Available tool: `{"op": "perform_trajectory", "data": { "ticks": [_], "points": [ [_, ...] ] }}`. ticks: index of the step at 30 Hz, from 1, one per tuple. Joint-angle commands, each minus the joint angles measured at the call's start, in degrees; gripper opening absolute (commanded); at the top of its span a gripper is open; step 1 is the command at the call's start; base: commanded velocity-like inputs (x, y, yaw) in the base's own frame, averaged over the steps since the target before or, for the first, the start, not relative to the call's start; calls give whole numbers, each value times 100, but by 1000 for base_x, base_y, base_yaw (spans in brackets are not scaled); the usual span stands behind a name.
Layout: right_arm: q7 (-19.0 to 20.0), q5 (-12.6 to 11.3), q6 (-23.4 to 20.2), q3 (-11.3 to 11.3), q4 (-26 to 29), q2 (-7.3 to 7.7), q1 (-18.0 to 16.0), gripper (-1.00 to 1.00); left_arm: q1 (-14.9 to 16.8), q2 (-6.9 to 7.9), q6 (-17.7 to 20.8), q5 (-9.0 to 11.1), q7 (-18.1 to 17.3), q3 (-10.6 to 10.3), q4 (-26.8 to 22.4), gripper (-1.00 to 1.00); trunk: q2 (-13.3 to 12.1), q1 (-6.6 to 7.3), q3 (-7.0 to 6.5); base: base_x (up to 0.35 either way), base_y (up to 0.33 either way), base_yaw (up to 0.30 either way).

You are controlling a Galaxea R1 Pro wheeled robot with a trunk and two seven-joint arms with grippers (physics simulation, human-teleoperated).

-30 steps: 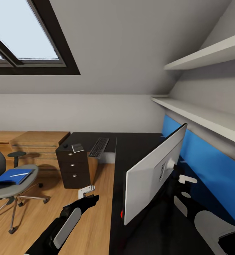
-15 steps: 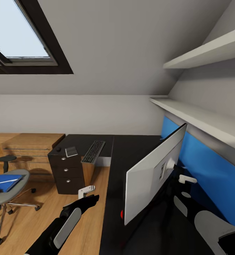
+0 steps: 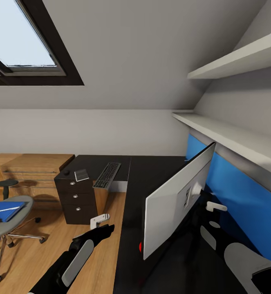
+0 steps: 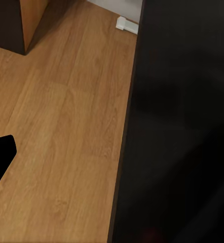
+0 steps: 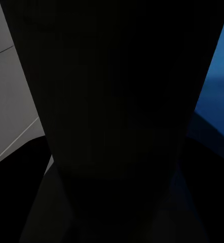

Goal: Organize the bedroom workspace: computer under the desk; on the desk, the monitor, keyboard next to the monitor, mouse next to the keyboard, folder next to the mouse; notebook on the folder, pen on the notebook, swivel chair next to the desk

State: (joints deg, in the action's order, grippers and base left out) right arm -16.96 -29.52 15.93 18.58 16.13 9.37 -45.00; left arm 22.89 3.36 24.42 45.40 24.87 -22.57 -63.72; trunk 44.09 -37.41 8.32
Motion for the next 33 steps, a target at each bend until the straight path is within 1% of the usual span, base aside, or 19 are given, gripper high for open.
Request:
{"op": "perform_trajectory", "data": {
  "ticks": [1,10,21,33],
  "points": [
    [-27,16,16,49,13,2,-9,-100,5,7,1,57,55,-20,-9,100,9,-1,8,0,0,0],
    [-27,24,16,54,13,-2,-9,-100,5,7,1,57,55,-20,-9,100,9,-1,8,0,-5,0],
    [-27,25,16,58,7,-5,-9,-100,5,11,1,53,62,-20,-9,100,9,-1,8,0,-87,0],
    [-27,25,16,58,12,-3,-9,-100,5,12,1,56,62,-20,-9,100,9,-1,8,0,-5,0]
  ]
}}
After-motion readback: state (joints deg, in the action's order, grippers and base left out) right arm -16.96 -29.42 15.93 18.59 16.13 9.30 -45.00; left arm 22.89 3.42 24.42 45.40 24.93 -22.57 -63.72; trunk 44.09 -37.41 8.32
